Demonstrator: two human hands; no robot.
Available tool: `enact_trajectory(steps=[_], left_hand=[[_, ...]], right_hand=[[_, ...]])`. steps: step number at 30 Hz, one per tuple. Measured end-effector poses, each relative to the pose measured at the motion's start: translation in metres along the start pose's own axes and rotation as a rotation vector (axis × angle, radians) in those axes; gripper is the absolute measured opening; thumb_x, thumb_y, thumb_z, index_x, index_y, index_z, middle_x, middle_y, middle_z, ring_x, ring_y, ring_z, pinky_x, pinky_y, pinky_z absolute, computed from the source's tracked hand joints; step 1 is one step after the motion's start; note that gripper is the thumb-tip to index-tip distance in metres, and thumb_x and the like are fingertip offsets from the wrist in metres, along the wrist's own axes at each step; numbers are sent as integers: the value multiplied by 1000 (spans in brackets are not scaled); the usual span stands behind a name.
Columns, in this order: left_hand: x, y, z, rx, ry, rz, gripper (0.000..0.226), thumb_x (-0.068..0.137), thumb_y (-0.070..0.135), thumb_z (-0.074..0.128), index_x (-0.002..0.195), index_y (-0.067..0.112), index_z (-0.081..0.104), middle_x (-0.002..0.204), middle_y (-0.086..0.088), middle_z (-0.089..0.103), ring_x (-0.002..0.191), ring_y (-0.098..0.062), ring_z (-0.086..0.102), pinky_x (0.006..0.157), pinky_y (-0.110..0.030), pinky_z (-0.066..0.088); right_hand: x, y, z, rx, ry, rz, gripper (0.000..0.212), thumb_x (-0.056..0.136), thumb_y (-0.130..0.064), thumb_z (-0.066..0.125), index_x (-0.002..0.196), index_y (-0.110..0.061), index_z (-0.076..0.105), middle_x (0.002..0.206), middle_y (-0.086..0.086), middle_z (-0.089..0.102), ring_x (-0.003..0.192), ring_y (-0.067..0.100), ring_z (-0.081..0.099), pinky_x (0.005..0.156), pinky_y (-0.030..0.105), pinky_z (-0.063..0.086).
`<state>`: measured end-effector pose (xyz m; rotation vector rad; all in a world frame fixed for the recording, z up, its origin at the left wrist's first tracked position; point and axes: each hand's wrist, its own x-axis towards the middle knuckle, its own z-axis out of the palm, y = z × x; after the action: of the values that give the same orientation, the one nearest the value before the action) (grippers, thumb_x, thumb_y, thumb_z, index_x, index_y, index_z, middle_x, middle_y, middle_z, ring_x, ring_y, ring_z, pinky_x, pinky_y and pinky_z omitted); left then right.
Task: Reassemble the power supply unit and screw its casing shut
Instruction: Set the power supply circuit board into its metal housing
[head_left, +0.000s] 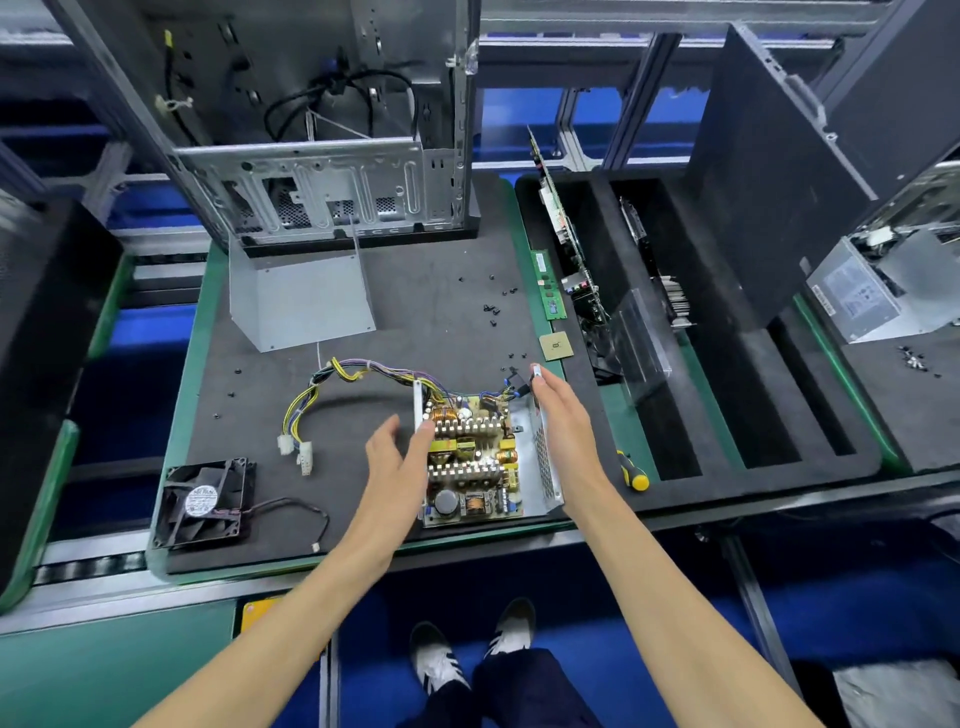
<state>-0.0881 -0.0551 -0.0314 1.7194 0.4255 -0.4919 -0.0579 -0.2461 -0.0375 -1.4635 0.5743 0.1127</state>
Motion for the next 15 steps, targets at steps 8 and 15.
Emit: enact_trajectory(steps=[8,15], left_hand=[[1,8,-10,-61,41,-4,24,107,46,33,130,48,38,113,35,45,58,25,54,70,-20,37],[24,9,-46,-80,125,-6,33,106,48,35,138,45,40,118,29,48,69,26,52,84,-28,40]], right_hand=[[-1,-1,26,-11,-42,-23,33,108,-37,50,140,-35,55,119,-38,52,92,-38,45,73,-5,38],[12,-9,67,-26,-102,-34,35,108,-34,51,143,-31,55,122,-30,55,103,-27,45,79,-1,37]])
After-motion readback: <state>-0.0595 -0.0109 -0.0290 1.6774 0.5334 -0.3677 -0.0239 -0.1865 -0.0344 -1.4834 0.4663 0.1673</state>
